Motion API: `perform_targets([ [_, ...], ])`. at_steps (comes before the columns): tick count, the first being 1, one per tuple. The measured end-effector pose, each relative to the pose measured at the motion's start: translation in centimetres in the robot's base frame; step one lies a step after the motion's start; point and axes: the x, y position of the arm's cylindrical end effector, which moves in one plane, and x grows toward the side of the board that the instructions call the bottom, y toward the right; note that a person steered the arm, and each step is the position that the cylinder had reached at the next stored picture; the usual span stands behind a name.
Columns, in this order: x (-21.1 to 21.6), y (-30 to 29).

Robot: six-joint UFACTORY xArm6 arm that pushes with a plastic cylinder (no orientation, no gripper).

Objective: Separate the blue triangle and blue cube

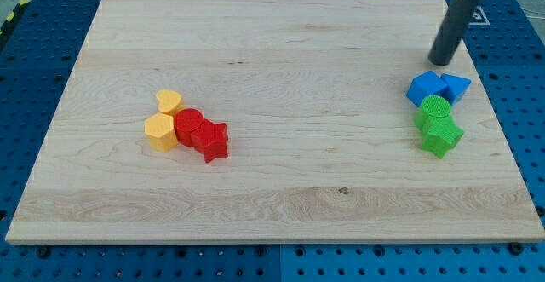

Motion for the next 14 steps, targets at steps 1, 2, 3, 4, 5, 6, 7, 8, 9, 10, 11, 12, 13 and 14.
perform_targets([
  [1, 1.3, 2.2],
  [2, 2.4, 4.8],
  [3, 2.4, 6.5],
  [4, 2.4, 7.4],
  [5, 2.4, 6.8],
  [6, 2.7, 5.1],
  [7, 3.1, 2.9],
  [8, 5.1, 2.1],
  [9, 6.1, 1.9],
  [10, 6.4, 1.6],
  [11, 6.5, 1.2],
  [12, 6.3, 0.6],
  [13, 6.3, -0.8],
  [14, 6.3, -2.7],
])
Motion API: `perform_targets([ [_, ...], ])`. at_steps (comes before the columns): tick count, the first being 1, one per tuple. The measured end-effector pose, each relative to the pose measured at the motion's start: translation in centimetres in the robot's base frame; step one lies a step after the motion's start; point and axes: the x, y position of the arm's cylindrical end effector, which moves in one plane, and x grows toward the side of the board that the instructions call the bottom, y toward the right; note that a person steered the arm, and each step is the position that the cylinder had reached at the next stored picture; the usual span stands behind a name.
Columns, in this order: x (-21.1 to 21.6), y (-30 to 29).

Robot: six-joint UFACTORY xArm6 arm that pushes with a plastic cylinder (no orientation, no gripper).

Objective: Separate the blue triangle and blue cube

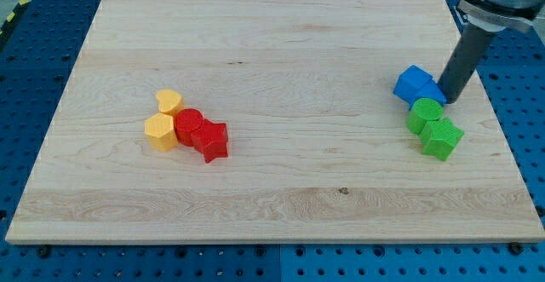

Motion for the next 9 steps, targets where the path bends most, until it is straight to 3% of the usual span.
perform_targets([
  [4, 0.0, -5.6],
  [6, -0.7, -1.4],
  [7, -6.0, 1.9],
  [9, -18.4, 2.6],
])
